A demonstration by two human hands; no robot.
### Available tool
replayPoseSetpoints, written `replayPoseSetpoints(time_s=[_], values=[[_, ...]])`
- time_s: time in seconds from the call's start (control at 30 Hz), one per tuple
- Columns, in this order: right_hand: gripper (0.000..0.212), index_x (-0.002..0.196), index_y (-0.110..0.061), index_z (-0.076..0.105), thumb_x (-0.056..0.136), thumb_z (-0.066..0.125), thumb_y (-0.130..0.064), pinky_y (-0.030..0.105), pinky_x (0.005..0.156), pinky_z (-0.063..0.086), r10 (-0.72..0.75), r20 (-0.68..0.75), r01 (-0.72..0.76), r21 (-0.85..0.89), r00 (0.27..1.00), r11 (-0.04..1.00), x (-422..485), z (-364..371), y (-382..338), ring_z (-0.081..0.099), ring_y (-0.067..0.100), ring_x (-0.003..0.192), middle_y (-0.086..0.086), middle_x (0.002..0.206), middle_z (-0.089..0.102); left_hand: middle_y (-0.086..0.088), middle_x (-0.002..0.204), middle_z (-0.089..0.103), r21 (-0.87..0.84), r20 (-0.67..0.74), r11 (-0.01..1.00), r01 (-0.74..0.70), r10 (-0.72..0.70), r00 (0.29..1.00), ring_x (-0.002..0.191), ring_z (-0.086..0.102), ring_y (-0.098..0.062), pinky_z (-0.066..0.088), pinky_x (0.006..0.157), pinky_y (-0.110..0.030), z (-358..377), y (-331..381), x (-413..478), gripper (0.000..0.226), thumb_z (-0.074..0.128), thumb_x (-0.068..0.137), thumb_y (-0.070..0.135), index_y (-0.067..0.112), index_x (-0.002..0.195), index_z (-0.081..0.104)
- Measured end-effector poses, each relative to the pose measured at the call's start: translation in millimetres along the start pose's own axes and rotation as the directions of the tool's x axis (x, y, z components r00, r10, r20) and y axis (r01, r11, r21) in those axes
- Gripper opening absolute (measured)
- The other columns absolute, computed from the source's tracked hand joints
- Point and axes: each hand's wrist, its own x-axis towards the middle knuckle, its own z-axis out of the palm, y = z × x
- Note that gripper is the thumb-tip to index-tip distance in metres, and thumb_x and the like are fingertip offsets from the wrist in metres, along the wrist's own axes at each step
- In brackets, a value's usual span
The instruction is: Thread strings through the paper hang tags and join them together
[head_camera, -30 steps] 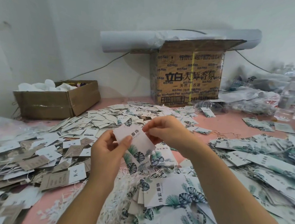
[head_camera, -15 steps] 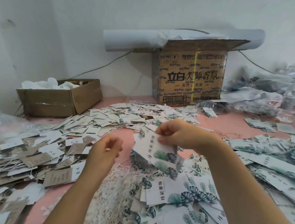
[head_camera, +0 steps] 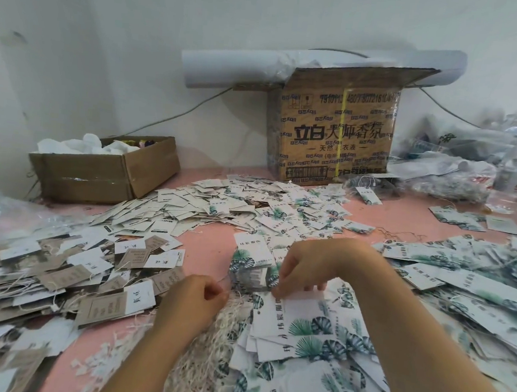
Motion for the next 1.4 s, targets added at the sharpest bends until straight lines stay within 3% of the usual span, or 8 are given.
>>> replayPoseSetpoints(time_s=[0.13, 0.3, 0.43, 0.67, 0.77, 1.13, 1.3, 1.4], values=[[0.019, 0.077, -0.023, 0.068, 0.088, 0.060, -0.036, 0.023, 0.063, 0.044, -0.009, -0.046, 0.009, 0.003, 0.999, 1.000, 2, 0, 3, 0.053, 0.010, 0.071, -0.011, 0.073, 0.061, 0.019, 0.073, 0.061, -0.060, -0.057, 0.998, -0.014, 0.010, 0.998, 0.069, 0.056, 0.001, 0.038, 0.058, -0.018, -5, 2, 0, 0.017, 0.067, 0.086, 0.027, 0.033, 0.070, 0.063], [0.017, 0.098, -0.018, 0.069, 0.089, 0.060, -0.030, 0.012, 0.053, 0.037, -0.127, -0.325, 0.157, 0.068, 0.937, 0.985, 10, 1, 3, 0.051, -0.001, 0.060, -0.015, 0.075, 0.060, 0.017, 0.071, 0.066, -0.179, -0.148, 0.979, -0.099, 0.073, 0.986, 0.060, 0.054, 0.003, 0.037, 0.054, -0.020, -15, 14, 1, 0.021, 0.067, 0.085, 0.024, 0.034, 0.067, 0.068], [0.033, 0.112, -0.018, 0.064, 0.083, 0.067, -0.034, 0.023, 0.064, 0.049, -0.166, -0.382, 0.236, 0.144, 0.909, 0.961, 20, 9, -4, 0.059, 0.008, 0.066, -0.003, 0.088, 0.067, 0.016, 0.067, 0.067, -0.257, -0.197, 0.948, -0.188, 0.139, 0.970, 0.062, 0.058, -0.003, 0.045, 0.058, -0.026, -21, 31, -3, 0.027, 0.067, 0.085, 0.021, 0.039, 0.065, 0.066], [0.011, 0.071, -0.022, 0.067, 0.081, 0.071, -0.021, 0.030, 0.056, 0.047, -0.315, -0.422, 0.436, 0.228, 0.850, 0.871, 26, 20, -14, 0.049, 0.004, 0.048, -0.008, 0.055, 0.058, 0.016, 0.063, 0.067, -0.304, -0.252, 0.916, -0.262, 0.188, 0.949, 0.061, 0.060, 0.001, 0.045, 0.059, -0.017, -28, 45, -6, 0.028, 0.066, 0.085, 0.017, 0.033, 0.063, 0.066], [0.017, 0.068, -0.019, 0.066, 0.085, 0.065, -0.016, 0.025, 0.053, 0.044, -0.312, -0.444, 0.456, 0.267, 0.840, 0.849, 25, 19, -15, 0.048, 0.004, 0.046, -0.008, 0.053, 0.058, 0.017, 0.058, 0.064, -0.287, -0.298, 0.912, -0.294, 0.207, 0.932, 0.054, 0.056, 0.002, 0.040, 0.051, -0.011, -29, 46, -7, 0.023, 0.066, 0.085, 0.021, 0.030, 0.063, 0.066], [0.021, 0.085, 0.004, 0.066, 0.094, 0.048, -0.004, 0.017, 0.051, 0.049, -0.291, -0.390, 0.451, 0.426, 0.874, 0.784, 26, 19, -16, 0.056, 0.012, 0.051, 0.003, 0.060, 0.064, 0.005, 0.058, 0.064, -0.140, -0.411, 0.929, -0.343, 0.261, 0.873, 0.058, 0.058, -0.013, 0.045, 0.054, -0.033, -26, 45, -7, 0.018, 0.064, 0.087, 0.024, 0.019, 0.070, 0.070], [0.018, 0.090, 0.001, 0.067, 0.092, 0.050, -0.004, 0.023, 0.053, 0.054, -0.193, -0.386, 0.362, 0.432, 0.902, 0.826, 25, 13, -9, 0.060, 0.011, 0.047, 0.001, 0.058, 0.066, 0.013, 0.066, 0.062, -0.171, -0.488, 0.907, -0.384, 0.261, 0.833, 0.060, 0.054, 0.001, 0.036, 0.050, -0.011, -28, 45, -8, 0.015, 0.059, 0.089, 0.023, 0.029, 0.075, 0.063], [0.016, 0.085, -0.001, 0.064, 0.093, 0.051, -0.005, 0.023, 0.052, 0.055, -0.126, -0.454, 0.390, 0.554, 0.882, 0.735, 22, 9, -2, 0.062, 0.013, 0.049, 0.004, 0.059, 0.068, 0.013, 0.072, 0.062, -0.235, -0.462, 0.902, -0.361, 0.223, 0.858, 0.066, 0.055, -0.003, 0.036, 0.053, -0.011, -28, 44, -7, 0.016, 0.055, 0.092, 0.026, 0.032, 0.077, 0.058]])
